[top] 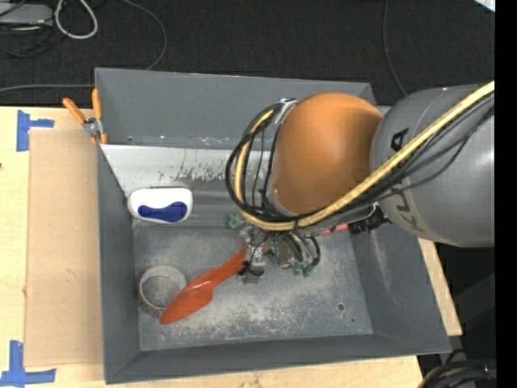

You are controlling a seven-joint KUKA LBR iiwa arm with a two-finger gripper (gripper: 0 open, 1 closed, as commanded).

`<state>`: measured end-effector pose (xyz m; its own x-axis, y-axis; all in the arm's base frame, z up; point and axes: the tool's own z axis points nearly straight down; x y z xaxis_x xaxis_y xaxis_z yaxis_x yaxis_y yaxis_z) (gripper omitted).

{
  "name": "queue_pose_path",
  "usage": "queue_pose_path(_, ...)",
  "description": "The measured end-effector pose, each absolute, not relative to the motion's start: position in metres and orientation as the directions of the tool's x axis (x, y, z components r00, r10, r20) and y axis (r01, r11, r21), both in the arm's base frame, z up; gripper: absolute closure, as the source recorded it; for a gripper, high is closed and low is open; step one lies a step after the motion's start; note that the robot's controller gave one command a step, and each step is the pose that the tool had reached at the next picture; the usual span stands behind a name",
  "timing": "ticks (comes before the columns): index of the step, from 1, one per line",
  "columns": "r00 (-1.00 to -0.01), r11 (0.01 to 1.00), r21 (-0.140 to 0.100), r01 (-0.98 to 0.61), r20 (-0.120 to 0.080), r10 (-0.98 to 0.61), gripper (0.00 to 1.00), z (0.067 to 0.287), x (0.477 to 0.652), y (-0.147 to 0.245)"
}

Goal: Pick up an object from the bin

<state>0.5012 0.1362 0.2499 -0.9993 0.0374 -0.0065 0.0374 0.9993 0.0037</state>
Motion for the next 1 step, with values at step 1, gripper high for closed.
queue_pose_path(1, -0.999, 0.999, 0.003, 0.035, -0.006, 0.035, 1.0, 0.2499, 0.5011, 0.1365)
